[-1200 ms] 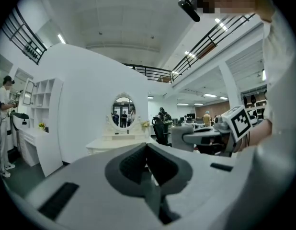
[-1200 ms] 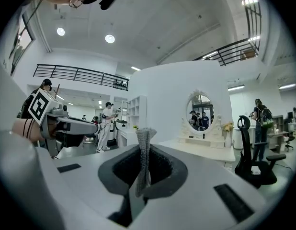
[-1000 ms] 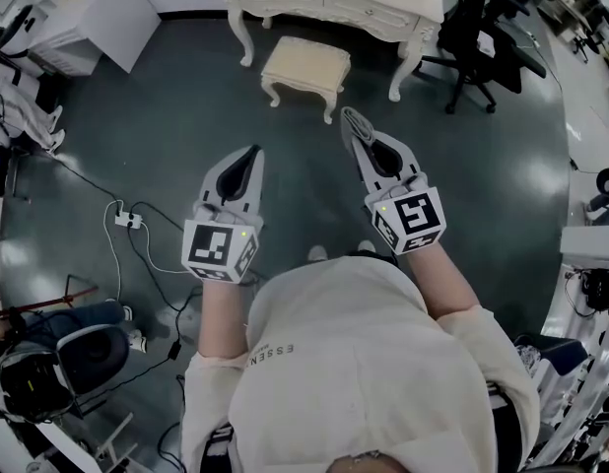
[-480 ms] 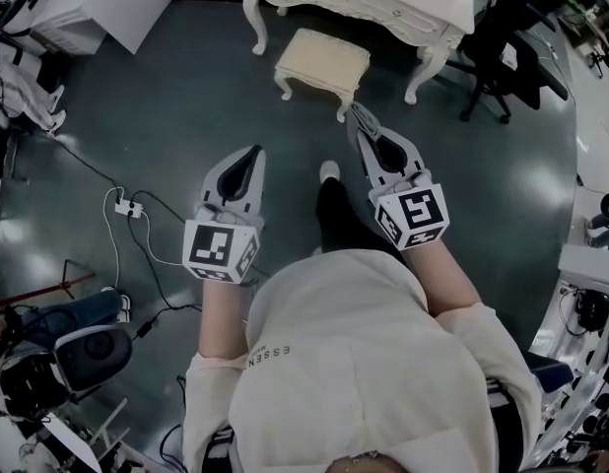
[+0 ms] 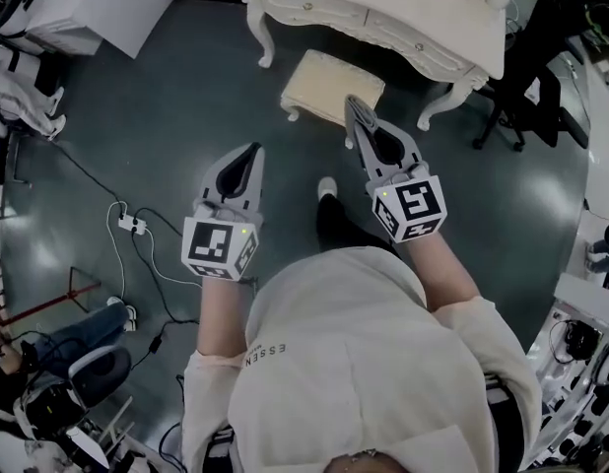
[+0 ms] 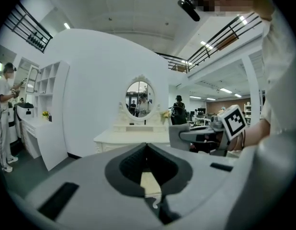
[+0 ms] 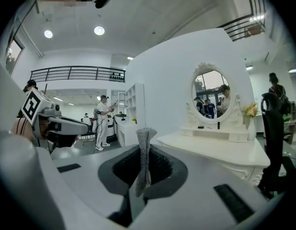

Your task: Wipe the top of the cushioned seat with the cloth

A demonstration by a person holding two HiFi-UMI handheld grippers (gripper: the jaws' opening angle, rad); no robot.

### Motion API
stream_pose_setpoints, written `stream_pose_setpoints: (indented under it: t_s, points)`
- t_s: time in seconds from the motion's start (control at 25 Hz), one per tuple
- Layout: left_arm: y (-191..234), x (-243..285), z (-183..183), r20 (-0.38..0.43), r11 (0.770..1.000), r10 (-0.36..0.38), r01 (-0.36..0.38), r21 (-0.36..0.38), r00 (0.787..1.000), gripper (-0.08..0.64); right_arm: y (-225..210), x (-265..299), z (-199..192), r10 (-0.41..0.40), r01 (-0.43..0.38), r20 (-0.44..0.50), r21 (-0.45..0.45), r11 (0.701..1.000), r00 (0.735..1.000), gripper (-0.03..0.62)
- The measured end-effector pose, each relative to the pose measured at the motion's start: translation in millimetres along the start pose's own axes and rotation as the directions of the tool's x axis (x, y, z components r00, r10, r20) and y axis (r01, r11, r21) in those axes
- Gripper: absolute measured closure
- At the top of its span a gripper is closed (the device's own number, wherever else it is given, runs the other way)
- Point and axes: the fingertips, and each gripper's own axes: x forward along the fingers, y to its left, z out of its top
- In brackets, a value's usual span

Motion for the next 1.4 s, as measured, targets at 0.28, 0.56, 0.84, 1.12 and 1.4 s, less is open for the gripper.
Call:
stream_pose_setpoints:
  t_s: [0.28, 0.56, 0.84, 1.12, 1.4]
  points:
    - [49, 127, 36, -0.010, 0.999, -0.032, 0.032, 0.008, 0.999, 0.558, -94, 95, 12, -0.021, 0.022, -0.035, 0.026, 0.999, 0.999, 0.565]
    - [86, 210, 40, -0.042, 0.996, -0.090, 0.090, 0.008, 0.995, 0.558, -144, 157, -6, -0.056, 0.064, -0.113, 0.070, 0.995, 0.992, 0.563]
    - [122, 280, 21, -0.061, 0.974, -0.228, 0.227, -0.014, 0.972, 0.558, -163, 219, -29, -0.101, 0.120, -0.171, 0.106, 0.987, 0.980, 0.563]
    - [167, 332, -15, -0.089, 0.926, -0.375, 0.376, -0.004, 0.923, 0.558, -165, 281, -69, -0.141, 0.195, -0.227, 0.239, 0.951, 0.964, 0.564]
    - [208, 366, -89, -0.115, 0.881, -0.473, 0.470, -0.053, 0.874, 0.558, -169, 355, -166, -0.130, 0.260, -0.361, 0.341, 0.903, 0.923, 0.565]
